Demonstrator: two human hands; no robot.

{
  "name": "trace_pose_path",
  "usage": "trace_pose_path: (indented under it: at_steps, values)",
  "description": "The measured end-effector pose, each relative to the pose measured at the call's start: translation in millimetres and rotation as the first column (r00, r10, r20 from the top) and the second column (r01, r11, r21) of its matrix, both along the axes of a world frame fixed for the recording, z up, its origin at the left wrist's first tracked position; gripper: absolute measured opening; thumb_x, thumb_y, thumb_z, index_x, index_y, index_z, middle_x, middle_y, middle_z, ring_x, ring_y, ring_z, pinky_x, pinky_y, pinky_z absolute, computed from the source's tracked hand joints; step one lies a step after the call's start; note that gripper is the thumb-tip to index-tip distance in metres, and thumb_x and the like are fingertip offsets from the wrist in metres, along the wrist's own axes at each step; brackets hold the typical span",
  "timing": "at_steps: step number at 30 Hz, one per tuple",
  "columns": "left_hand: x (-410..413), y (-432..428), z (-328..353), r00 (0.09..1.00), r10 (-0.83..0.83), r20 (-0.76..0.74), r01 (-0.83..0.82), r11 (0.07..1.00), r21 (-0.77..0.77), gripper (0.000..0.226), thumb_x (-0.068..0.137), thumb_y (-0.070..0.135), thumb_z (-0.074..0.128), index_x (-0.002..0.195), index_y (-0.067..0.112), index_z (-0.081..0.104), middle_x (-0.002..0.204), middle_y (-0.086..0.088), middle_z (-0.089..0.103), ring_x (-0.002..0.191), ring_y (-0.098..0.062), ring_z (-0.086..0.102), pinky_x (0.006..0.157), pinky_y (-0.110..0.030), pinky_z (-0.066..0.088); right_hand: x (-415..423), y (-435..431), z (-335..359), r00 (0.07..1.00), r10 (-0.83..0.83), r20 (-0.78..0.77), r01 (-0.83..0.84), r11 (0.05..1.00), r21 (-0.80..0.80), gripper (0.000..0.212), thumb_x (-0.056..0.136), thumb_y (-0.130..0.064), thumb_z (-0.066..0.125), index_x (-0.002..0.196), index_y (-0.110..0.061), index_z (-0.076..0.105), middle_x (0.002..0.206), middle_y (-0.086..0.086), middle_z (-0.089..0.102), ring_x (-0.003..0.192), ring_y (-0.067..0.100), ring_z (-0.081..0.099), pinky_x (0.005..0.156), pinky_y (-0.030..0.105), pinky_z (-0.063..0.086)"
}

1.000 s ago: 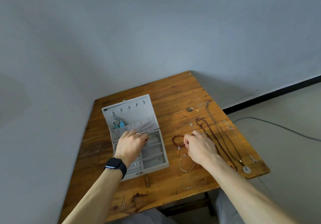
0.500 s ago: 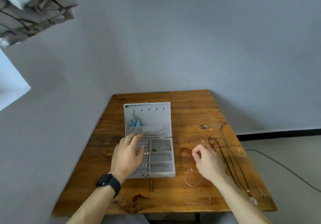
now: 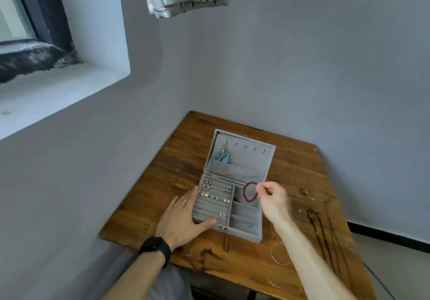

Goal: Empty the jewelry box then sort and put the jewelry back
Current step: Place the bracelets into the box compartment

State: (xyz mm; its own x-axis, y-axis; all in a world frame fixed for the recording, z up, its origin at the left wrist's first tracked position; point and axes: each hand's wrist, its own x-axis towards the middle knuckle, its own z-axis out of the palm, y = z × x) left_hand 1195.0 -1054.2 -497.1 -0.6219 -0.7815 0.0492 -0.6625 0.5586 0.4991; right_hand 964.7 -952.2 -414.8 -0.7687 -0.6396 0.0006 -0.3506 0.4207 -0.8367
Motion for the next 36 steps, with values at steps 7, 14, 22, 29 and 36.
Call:
trace_pose_path:
  at_steps: [7,14,22,29,36]
  values:
    - [1,-2,-1,1.0,-0.009,-0.008,0.009,1.0,-0.018,0.12,0.07,0.1,0.029,0.16,0.028,-0.003,0.166,0.004,0.02,0.151,-0.008,0.017,0.125,-0.03,0.008,2,-25,-19,0.999,-0.009,-0.035,0.015,0.985,0.172,0.009,0.096,-0.025,0.063,0.09,-0.027,0.068,0.094,-0.006,0.071,0.093,0.019,0.066,0.083,0.033,0.054]
    - [3,0,2,1.0,-0.01,0.009,0.01,0.999,-0.04,0.117,0.074,0.097,0.03,0.161,0.025,-0.003,0.166,0.002,0.02,0.152,-0.009,0.016,0.125,-0.031,0.006,2,-15,-33,0.802,0.242,-0.546,0.069,0.87,0.488,0.018,0.092,-0.018,0.061,0.105,-0.021,0.072,0.115,0.006,0.063,0.108,0.027,0.055,0.098,0.033,0.041]
    - [3,1,3,1.0,-0.006,0.02,0.007,0.999,-0.047,0.117,0.074,0.096,0.03,0.161,0.025,-0.002,0.166,0.001,0.021,0.151,-0.01,0.019,0.125,-0.029,0.006,-7,-5,-37,0.801,0.339,-0.494,-0.077,0.876,0.476,0.027,0.096,-0.025,0.058,0.117,-0.022,0.074,0.124,0.0,0.06,0.112,0.022,0.051,0.101,0.029,0.04]
    - [3,1,3,0.999,-0.022,0.025,0.023,1.0,-0.017,0.116,0.075,0.095,0.032,0.161,0.024,-0.001,0.166,0.001,0.021,0.151,-0.009,0.021,0.124,-0.027,0.006,-26,71,-19,0.925,0.157,-0.345,-0.092,0.976,0.198,0.02,0.093,-0.025,0.067,0.111,-0.032,0.073,0.112,-0.008,0.065,0.101,0.012,0.06,0.087,0.028,0.045]
    - [-1,4,1,0.999,-0.036,-0.032,0.034,0.998,-0.051,0.102,0.082,0.086,0.039,0.161,0.029,0.007,0.166,0.002,0.019,0.149,-0.016,0.025,0.124,-0.037,0.018,-43,149,-34,0.945,0.154,-0.29,-0.064,0.953,0.297,0.019,0.09,-0.028,0.072,0.109,-0.03,0.071,0.103,-0.01,0.068,0.095,0.009,0.063,0.082,0.026,0.05]
